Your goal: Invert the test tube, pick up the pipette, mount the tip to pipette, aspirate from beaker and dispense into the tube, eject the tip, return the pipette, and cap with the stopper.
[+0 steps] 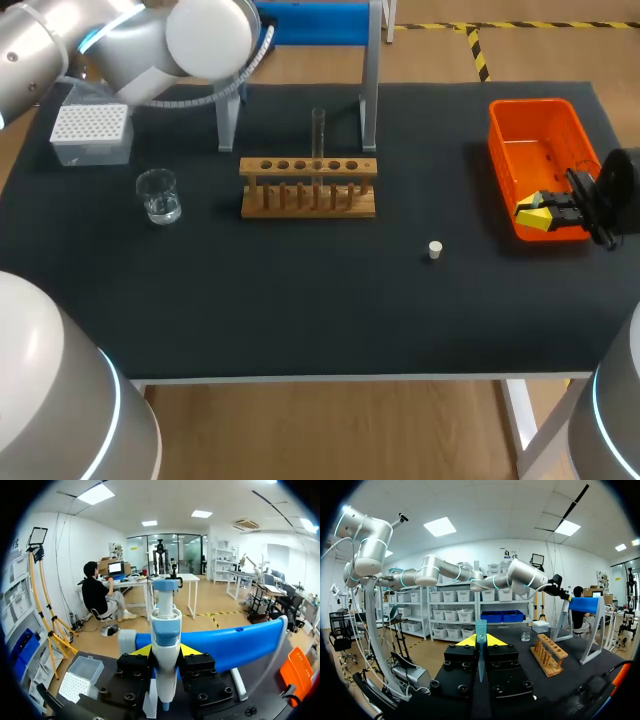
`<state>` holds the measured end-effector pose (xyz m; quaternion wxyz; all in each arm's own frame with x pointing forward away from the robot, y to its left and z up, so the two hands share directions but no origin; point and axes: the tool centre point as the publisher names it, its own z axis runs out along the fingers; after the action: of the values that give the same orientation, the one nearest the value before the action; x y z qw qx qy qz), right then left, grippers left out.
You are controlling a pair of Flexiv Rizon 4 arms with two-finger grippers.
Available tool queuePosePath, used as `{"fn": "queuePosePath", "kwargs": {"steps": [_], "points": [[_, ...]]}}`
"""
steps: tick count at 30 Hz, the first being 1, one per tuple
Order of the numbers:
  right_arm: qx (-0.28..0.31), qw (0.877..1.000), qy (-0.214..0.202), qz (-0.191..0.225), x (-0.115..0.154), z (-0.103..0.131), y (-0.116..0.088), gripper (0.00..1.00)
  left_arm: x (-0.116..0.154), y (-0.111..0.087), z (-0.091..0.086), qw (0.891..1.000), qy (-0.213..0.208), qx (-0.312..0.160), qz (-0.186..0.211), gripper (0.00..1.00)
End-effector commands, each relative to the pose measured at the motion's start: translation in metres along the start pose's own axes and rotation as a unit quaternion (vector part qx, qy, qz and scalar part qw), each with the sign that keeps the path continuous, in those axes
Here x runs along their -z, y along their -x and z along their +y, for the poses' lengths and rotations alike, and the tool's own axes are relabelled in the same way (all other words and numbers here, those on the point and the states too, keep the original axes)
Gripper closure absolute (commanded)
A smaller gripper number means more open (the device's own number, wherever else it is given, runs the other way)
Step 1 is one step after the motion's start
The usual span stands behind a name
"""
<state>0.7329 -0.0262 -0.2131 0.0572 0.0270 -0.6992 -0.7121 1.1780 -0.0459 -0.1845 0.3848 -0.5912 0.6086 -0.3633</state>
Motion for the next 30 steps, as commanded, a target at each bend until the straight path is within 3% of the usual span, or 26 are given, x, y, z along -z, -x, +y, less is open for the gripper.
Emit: {"fn": "queuePosePath", "kwargs": {"steps": [1, 7, 10, 17, 21, 23, 26, 30], "points": [[0.001, 1.000, 0.000, 0.000, 0.001, 0.000, -0.001, 1.00, 0.010, 0.001, -0.010, 1.000, -0.003, -0.001, -0.005, 1.00], [0.001, 1.000, 0.000, 0.000, 0.001, 0.000, -0.001, 1.00, 0.021, 0.003, -0.018, 1.000, -0.011, -0.002, -0.007, 1.00], [0.001, 1.000, 0.000, 0.000, 0.001, 0.000, -0.001, 1.00, 0.032, 0.004, -0.023, 1.000, -0.013, -0.004, 0.018, 1.00], [0.001, 1.000, 0.000, 0.000, 0.001, 0.000, -0.001, 1.00, 0.059, 0.019, -0.031, 0.993, 0.001, -0.008, 0.119, 1.00], [0.001, 1.000, 0.000, 0.000, 0.001, 0.000, -0.001, 1.00, 0.072, 0.031, -0.037, 0.988, 0.014, -0.013, 0.154, 1.00], [0.001, 1.000, 0.000, 0.000, 0.001, 0.000, -0.001, 1.00, 0.076, 0.038, -0.040, 0.983, 0.012, -0.005, 0.185, 1.00], [0.001, 1.000, 0.000, 0.000, 0.001, 0.000, -0.001, 1.00, 0.082, 0.044, -0.043, 0.975, 0.022, -0.046, 0.218, 1.00], [0.001, 1.000, 0.000, 0.000, 0.001, 0.000, -0.001, 1.00, 0.092, 0.056, -0.048, 0.961, 0.027, -0.066, 0.266, 1.00]]}}
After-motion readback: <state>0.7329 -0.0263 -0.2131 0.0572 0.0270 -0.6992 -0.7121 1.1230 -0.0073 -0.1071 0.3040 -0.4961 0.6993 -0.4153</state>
